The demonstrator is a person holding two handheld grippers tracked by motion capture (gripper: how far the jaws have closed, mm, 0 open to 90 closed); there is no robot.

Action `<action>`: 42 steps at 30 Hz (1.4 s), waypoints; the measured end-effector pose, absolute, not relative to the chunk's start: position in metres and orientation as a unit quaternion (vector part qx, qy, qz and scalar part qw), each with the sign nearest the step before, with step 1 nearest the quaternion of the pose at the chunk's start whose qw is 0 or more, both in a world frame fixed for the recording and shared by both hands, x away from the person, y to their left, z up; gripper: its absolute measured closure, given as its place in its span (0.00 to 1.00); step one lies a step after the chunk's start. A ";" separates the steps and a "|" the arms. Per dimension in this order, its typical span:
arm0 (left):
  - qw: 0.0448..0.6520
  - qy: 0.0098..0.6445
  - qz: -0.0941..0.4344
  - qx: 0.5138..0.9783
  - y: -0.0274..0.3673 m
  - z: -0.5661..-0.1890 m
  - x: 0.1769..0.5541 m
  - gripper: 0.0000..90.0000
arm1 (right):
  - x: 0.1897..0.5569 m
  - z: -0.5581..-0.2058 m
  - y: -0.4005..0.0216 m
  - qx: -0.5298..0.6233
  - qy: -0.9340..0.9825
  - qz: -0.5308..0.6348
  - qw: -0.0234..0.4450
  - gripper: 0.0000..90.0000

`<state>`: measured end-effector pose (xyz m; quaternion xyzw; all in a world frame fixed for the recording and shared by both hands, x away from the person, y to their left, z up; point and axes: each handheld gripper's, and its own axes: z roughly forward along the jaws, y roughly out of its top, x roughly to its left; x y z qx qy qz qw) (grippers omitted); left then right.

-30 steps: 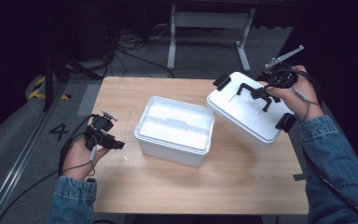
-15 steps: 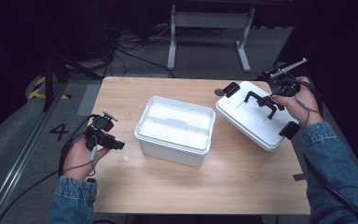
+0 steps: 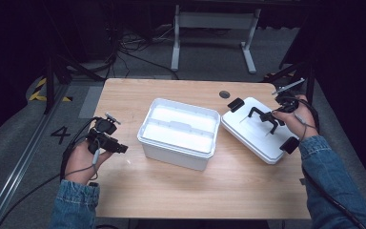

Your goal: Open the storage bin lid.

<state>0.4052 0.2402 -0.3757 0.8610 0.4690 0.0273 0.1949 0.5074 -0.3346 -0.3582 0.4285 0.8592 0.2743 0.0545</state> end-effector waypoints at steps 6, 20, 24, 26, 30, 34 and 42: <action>0.194 0.469 0.027 0.861 0.240 -0.376 0.405 0.52 | 0.508 -0.377 -0.334 0.431 0.858 0.274 0.051 0.94; 0.193 0.472 0.022 0.860 0.241 -0.379 0.406 0.52 | 0.510 -0.405 -0.330 0.434 0.855 0.280 0.045 0.94; 0.192 0.472 0.022 0.860 0.241 -0.379 0.407 0.52 | 0.511 -0.410 -0.330 0.435 0.854 0.282 0.045 0.94; 0.191 0.472 0.022 0.861 0.241 -0.379 0.407 0.52 | 0.512 -0.412 -0.331 0.436 0.853 0.285 0.042 0.94; 0.189 0.469 0.025 0.862 0.241 -0.379 0.407 0.52 | 0.512 -0.416 -0.333 0.437 0.851 0.290 0.039 0.94; 0.191 0.471 0.023 0.861 0.241 -0.380 0.407 0.52 | 0.513 -0.419 -0.336 0.439 0.848 0.297 0.035 0.94; 0.190 0.473 0.022 0.860 0.241 -0.380 0.406 0.52 | 0.516 -0.422 -0.342 0.451 0.841 0.297 0.039 0.90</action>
